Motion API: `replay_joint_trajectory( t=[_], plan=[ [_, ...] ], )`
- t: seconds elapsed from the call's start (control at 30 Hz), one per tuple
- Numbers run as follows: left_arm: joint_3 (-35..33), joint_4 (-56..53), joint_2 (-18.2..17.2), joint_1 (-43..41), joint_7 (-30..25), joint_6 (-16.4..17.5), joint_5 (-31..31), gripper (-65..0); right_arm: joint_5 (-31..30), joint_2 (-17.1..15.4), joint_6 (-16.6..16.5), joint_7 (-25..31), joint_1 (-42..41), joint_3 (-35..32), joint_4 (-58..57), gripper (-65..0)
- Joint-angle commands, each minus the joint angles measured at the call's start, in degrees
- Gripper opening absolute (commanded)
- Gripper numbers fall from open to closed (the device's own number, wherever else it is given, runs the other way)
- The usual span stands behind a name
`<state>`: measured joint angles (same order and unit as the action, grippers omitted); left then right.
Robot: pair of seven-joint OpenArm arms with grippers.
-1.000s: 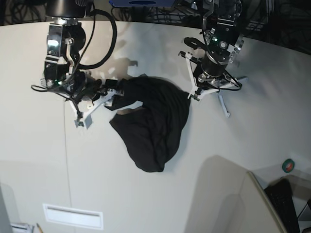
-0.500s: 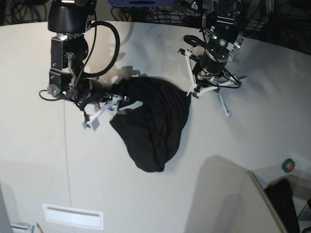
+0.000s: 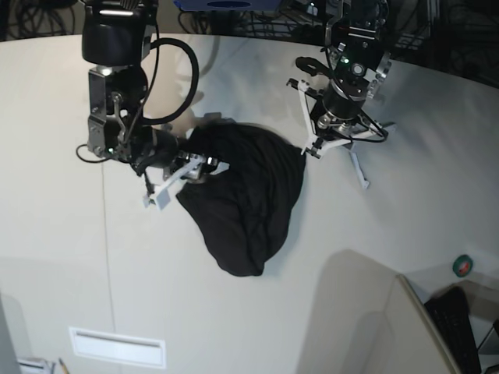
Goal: Layout the t-shirt on the table in an organized manner, then fold the t-shirt properly
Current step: 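Drag the grasped t-shirt edge away from the left gripper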
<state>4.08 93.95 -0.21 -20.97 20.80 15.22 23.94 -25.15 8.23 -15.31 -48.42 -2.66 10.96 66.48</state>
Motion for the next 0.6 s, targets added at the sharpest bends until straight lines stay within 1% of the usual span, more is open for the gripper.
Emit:
replay_joint_trajectory(
  t=[0.0,0.03,0.07,0.13,0.17,0.23,0.3,0.33,0.47,0.57],
  plan=[
    [0.0,0.9,0.0,0.2,-1.0,-0.4,0.1,-64.7,0.4,0.0,0.1,-2.1,-1.1,-0.3,-0.3,-33.2],
    [0.0,0.8,0.0,0.2,-1.0,-0.4,0.1,-64.7,0.3,0.0,-0.1,-3.8,-2.0,-0.3,-1.3,-37.5],
    [0.0,0.7,0.0,0.2,-1.0,-0.4,0.1,-64.7,0.4,0.0,-0.1,-6.0,-3.3,-0.4,-3.2,-44.1],
    [0.0,0.6,0.0,0.3,-1.0,-0.4,-0.2,-64.7,0.3,-0.1,-0.1,-9.8,-5.9,-0.4,-7.4,-59.3],
    [0.0,0.6,0.0,0.3,-1.0,-0.4,-0.2,-64.7,0.6,-0.1,-0.1,-11.2,-7.1,-0.4,-9.1,-65.0],
    [0.0,0.6,0.0,0.3,-1.0,-0.4,-0.3,-64.7,0.6,-0.2,-0.1,-13.1,-8.2,-0.4,-10.8,-65.0],
    [0.0,0.5,0.0,0.3,-1.0,-0.4,-0.3,-64.7,0.6,-0.2,-0.1,-13.7,-8.5,-0.4,-10.9,-65.0],
    [0.0,0.5,0.0,0.3,-1.0,-0.4,-0.3,-64.7,0.6,-0.7,-0.1,-14.2,-8.6,-0.4,-10.8,-65.0],
    [0.0,0.4,0.0,0.3,-1.1,-0.4,-0.4,-64.8,0.6,-4.0,0.1,-17.6,-10.0,-0.4,-9.4,-65.0],
    [0.0,0.3,0.1,0.3,-1.1,-0.4,-0.4,-64.8,0.6,-7.2,0.1,-19.5,-11.1,-0.4,-6.6,-65.0]
  ],
)
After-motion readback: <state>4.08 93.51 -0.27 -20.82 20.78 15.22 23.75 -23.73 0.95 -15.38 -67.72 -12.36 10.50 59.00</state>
